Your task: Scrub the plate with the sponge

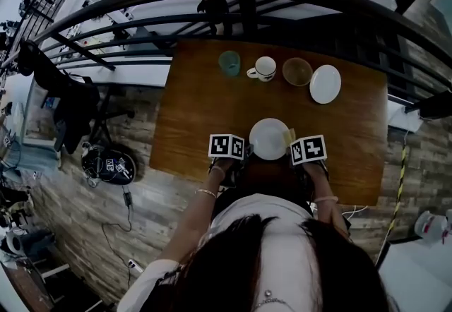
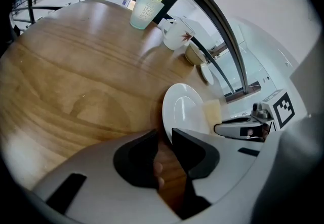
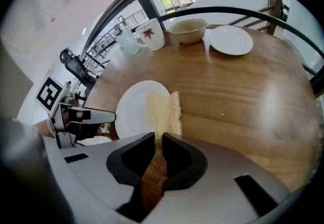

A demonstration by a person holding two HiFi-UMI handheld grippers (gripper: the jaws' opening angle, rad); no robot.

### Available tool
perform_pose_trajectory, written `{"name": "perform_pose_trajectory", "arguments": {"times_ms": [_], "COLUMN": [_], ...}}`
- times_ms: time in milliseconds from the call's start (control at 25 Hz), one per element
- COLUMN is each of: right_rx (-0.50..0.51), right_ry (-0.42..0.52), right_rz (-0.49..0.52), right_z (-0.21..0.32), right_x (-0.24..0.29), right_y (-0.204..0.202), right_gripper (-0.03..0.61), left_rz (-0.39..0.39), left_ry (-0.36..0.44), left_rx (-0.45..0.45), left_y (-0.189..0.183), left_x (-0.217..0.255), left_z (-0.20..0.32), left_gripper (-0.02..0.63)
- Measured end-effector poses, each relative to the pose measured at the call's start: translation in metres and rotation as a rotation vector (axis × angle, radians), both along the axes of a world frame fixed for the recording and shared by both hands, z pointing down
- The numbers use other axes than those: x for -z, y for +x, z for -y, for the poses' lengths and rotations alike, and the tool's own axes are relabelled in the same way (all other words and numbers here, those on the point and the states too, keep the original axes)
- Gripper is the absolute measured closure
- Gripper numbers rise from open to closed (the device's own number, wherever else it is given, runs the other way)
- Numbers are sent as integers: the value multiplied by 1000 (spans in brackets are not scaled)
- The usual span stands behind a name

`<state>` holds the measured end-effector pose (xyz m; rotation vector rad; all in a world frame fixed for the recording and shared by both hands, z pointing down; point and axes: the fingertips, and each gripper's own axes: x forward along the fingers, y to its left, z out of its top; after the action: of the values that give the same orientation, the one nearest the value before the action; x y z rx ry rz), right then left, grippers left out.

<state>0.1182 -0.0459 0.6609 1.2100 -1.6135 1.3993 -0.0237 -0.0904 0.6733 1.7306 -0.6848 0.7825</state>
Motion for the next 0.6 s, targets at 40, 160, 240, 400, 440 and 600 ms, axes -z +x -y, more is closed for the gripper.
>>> {"name": "perform_pose_trajectory", "arguments": {"times_ms": [40,160,240,400,440,600], "right_rx": [16,69,116,215,231,265], "right_ry": [-4,-14,-26,-54,-60,-79], "right_rz": [2,19,33,67,81,142], "right_z": [0,0,-1,-5,-5,-6], "right_x": [0,1,0,-3,-3,1], "right_y": [-6,-27,-42,-77,-86,-114], "right_gripper": [511,510,511,511,511,511], "left_rz": [-2,-7,-10,-13,-15,-25], "left_ry": [-1,-6,-7,-14,-16,-23], "left_rx": [0,2,1,6,7,12], "left_y": [-1,-1,0,0,-1,-2], "left_x": [0,2,2,3,3,3], "left_z": [0,0,-1,-1,-1,-1], "left_gripper": [518,518,518,519,520,520]}}
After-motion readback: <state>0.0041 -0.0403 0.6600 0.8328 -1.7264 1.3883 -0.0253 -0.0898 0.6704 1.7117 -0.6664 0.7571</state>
